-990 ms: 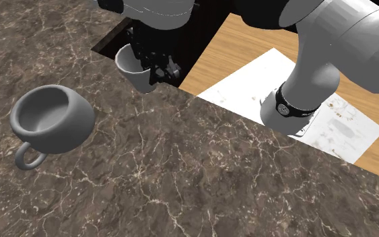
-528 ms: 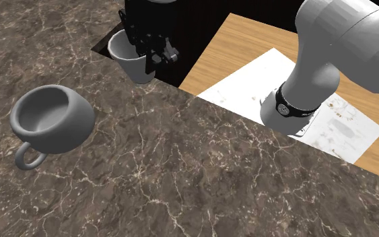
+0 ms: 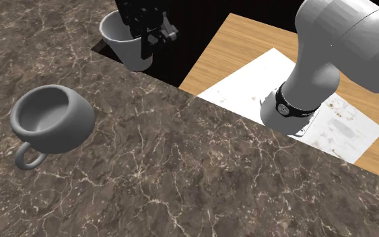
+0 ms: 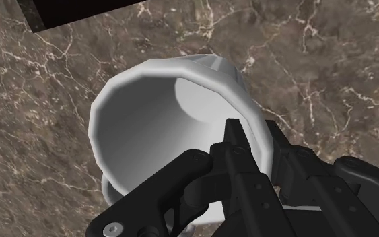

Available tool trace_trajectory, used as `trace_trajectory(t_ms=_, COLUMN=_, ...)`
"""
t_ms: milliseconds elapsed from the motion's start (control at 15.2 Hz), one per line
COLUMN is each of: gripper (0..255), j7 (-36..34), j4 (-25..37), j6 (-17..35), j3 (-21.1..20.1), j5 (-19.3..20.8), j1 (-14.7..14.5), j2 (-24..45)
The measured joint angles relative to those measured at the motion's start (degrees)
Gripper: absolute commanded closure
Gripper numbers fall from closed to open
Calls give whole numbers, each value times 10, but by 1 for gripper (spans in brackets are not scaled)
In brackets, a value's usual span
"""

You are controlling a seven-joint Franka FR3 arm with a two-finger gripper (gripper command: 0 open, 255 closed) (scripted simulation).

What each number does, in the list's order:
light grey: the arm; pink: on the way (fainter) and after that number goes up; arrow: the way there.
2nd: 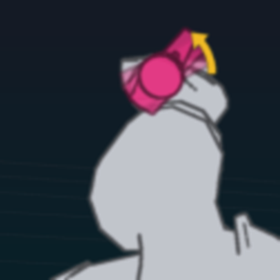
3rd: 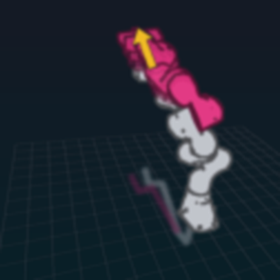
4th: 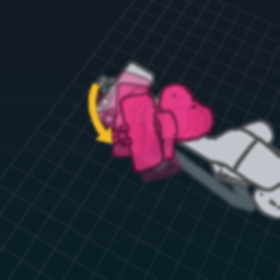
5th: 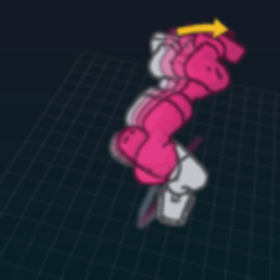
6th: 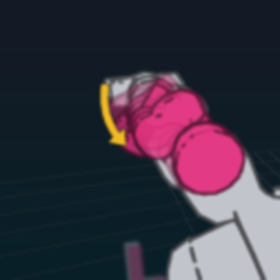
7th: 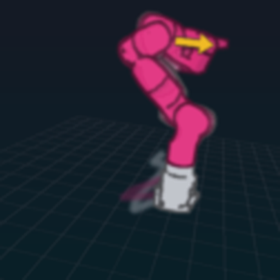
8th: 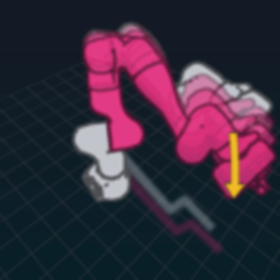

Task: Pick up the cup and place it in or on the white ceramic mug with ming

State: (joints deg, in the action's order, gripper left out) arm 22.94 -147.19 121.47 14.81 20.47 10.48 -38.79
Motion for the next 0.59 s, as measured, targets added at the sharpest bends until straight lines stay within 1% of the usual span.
trace_trajectory(t_ms=198, gripper=255, j7=6, j4=19, j6=-23, j3=-2, j5=-4, j1=-1, j2=-5)
trace_trajectory(t_ms=264, gripper=255, j7=5, j4=29, j6=-22, j3=-2, j5=-6, j1=-4, j2=6)
trace_trajectory(t_ms=528, gripper=255, j7=0, j4=97, j6=-7, j3=-1, j5=-22, j1=-22, j2=90)
trace_trajectory(t_ms=594, gripper=255, j7=2, j4=122, j6=-6, j3=2, j5=-27, j1=-26, j2=117)
